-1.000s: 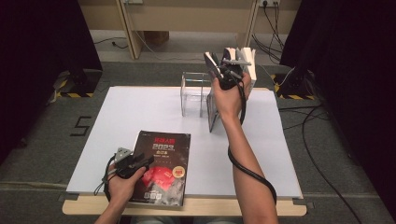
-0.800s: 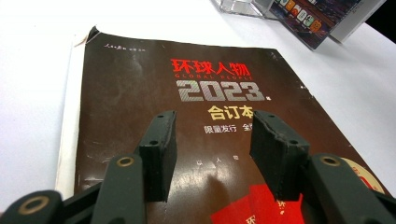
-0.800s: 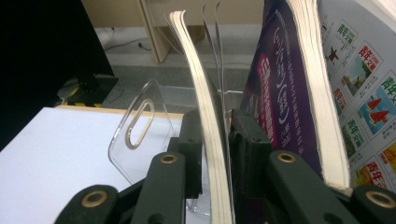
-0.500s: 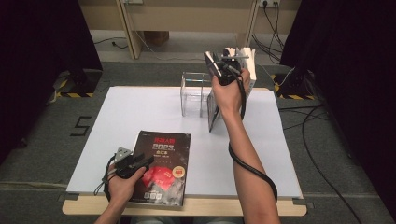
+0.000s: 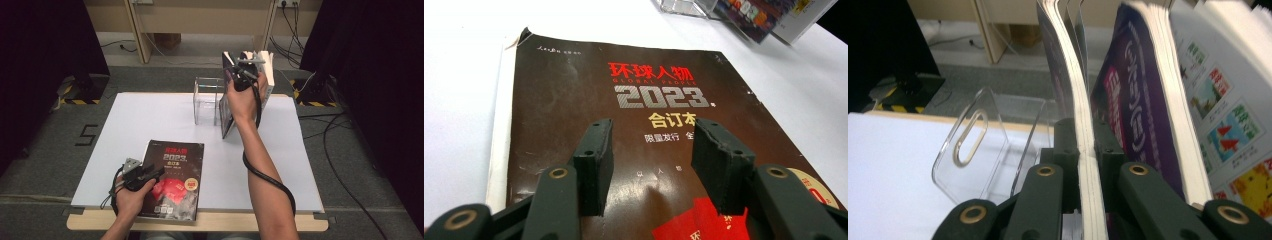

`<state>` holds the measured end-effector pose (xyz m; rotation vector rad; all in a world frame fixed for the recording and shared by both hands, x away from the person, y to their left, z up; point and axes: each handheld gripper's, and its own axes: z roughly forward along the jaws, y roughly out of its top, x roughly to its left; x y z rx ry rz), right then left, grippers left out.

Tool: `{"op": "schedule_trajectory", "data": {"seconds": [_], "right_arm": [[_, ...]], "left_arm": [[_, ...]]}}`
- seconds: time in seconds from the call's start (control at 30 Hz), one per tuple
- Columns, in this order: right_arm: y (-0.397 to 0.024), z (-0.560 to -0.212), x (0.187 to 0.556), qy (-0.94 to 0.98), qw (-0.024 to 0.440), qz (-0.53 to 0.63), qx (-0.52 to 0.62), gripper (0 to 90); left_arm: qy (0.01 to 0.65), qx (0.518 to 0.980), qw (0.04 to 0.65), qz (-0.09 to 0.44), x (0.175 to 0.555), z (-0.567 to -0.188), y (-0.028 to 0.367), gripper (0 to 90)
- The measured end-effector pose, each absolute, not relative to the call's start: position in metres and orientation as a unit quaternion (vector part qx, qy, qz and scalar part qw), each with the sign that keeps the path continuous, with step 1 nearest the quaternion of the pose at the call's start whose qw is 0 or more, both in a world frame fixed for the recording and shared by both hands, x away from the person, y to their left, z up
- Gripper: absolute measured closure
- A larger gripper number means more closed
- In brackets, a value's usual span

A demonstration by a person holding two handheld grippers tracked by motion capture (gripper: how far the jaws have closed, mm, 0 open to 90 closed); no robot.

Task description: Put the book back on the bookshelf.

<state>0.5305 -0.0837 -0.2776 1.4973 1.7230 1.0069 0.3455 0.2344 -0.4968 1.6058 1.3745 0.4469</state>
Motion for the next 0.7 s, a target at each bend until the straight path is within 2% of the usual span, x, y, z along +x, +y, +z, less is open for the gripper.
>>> {"op": "schedule_trajectory", "data": {"seconds": [0.37, 0.7], "right_arm": [[-0.070, -0.284, 0.544, 0.647, 0.351, 0.380, 0.561, 84.7], [-0.069, -0.289, 0.547, 0.650, 0.348, 0.373, 0.563, 84.2]], "left_arm": [[0.560, 0.654, 0.474, 0.182, 0.345, -0.496, 0.235, 50.3], [0.559, 0.655, 0.474, 0.183, 0.345, -0.496, 0.235, 50.3]]}}
